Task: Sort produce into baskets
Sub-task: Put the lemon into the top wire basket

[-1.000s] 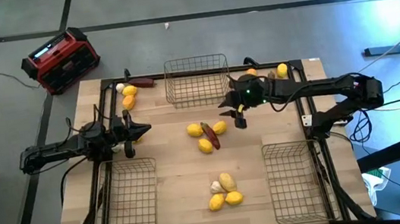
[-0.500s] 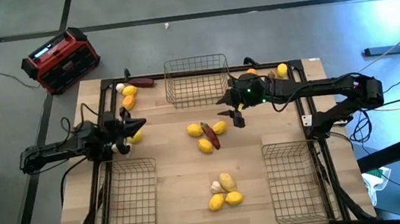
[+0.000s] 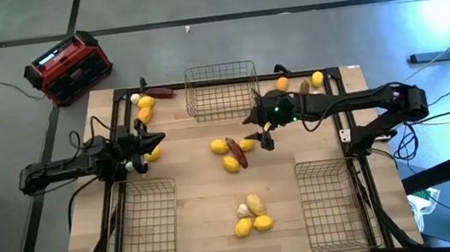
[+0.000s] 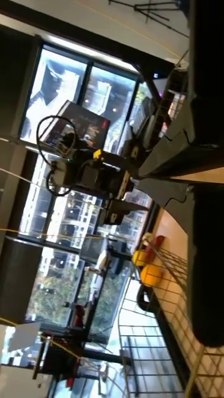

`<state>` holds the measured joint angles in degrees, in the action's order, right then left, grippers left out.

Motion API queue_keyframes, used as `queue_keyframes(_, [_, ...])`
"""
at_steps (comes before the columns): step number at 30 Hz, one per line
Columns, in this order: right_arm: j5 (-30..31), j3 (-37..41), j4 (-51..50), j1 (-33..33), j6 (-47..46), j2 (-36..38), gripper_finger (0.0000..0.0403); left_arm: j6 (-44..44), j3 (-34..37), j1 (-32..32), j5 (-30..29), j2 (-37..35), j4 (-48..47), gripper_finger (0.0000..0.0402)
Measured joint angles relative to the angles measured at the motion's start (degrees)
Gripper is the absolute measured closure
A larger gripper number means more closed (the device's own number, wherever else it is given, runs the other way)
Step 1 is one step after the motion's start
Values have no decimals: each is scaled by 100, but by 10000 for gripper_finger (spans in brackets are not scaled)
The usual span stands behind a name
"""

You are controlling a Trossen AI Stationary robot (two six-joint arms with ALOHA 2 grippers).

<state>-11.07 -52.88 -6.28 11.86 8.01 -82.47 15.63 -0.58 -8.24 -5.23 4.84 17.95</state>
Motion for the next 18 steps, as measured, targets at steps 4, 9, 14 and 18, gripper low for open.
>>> queue_keyframes(4, [126,0,15,-137,126,-286,101,10,0,1,2,376,392,389])
queue_keyframes(9, [254,0,-18,-149,314,-561,93,-54,-66,6,4,913,657,389])
queue_keyframes(14, [267,2,-88,-145,553,-755,93,-145,-205,6,10,1550,1210,389])
queue_keyframes(18, [271,2,-130,-147,597,-911,93,-396,-456,6,20,2057,1319,389])
